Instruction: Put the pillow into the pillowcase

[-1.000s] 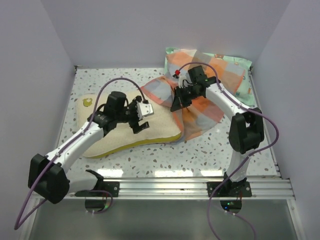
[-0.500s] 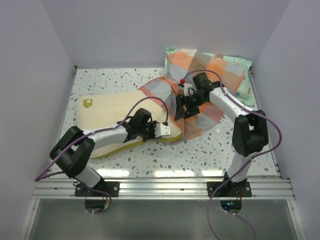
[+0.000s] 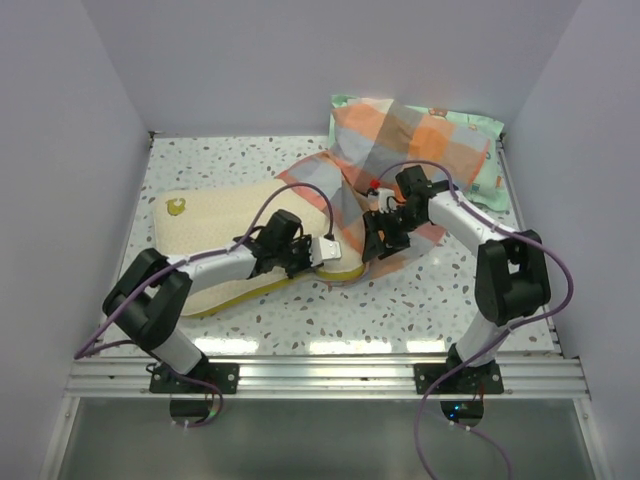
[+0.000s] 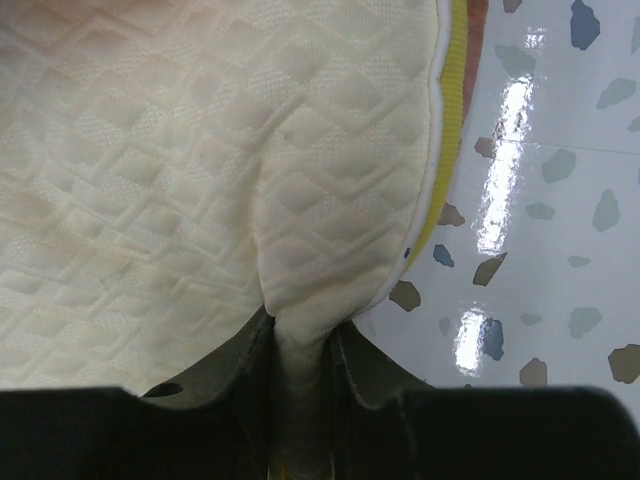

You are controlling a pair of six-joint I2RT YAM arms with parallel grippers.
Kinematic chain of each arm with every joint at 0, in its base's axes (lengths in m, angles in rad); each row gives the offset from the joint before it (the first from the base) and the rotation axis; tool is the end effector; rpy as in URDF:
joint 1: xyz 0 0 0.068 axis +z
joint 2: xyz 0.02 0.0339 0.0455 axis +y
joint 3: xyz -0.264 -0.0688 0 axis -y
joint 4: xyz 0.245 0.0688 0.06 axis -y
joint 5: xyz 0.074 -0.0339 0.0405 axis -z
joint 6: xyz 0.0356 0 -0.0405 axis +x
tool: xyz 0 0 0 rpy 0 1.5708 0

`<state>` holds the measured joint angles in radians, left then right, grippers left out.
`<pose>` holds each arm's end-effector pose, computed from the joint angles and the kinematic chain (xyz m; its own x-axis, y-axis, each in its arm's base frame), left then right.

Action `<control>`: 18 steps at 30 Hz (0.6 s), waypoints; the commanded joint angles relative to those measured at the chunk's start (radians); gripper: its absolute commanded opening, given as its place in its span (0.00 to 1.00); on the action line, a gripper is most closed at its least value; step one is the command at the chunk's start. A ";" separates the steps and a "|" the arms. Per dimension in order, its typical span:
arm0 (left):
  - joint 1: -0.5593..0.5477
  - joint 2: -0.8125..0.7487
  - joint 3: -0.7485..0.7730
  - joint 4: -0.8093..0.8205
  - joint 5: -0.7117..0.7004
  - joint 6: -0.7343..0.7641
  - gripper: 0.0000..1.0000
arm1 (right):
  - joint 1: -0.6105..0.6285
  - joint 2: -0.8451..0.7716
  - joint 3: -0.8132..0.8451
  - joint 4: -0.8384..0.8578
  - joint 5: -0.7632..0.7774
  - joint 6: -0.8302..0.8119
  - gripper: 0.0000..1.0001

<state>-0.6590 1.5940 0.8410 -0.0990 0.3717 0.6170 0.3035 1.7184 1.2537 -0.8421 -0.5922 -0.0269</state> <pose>0.2423 -0.2040 0.1730 -0.0458 0.7173 -0.6952 0.9638 0.2147 0.1580 0.3107 0.1181 0.2185 -0.9105 -0.3085 -0.2753 -0.4116 0.7402 0.5316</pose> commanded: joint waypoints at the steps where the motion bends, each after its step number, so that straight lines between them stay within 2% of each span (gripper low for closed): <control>1: 0.021 0.027 0.038 0.005 0.004 -0.062 0.27 | 0.020 0.029 -0.002 0.092 -0.015 0.047 0.61; 3: 0.033 0.032 0.044 0.005 0.010 -0.082 0.27 | 0.022 0.032 -0.011 0.103 -0.001 0.050 0.51; 4: 0.039 0.034 0.047 0.004 0.016 -0.103 0.26 | 0.020 0.023 -0.014 0.113 0.017 0.051 0.40; 5: 0.051 0.038 0.053 0.001 0.024 -0.114 0.26 | 0.022 0.017 -0.017 0.118 0.019 0.050 0.33; 7: 0.064 0.052 0.061 -0.007 0.039 -0.150 0.24 | 0.022 0.004 -0.020 0.123 0.017 0.051 0.15; 8: 0.079 0.064 0.073 -0.008 0.044 -0.164 0.24 | 0.022 0.003 -0.016 0.121 0.012 0.047 0.00; 15: 0.166 0.103 0.156 -0.060 0.159 -0.319 0.02 | 0.028 -0.089 0.029 0.139 -0.165 0.094 0.00; 18: 0.177 0.100 0.176 -0.085 0.182 -0.367 0.00 | 0.052 -0.120 0.088 0.097 -0.224 0.087 0.00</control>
<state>-0.5148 1.6840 0.9684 -0.1757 0.5533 0.3347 0.3302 1.6817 1.2537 -0.7444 -0.6914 0.0444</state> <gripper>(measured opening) 0.228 0.015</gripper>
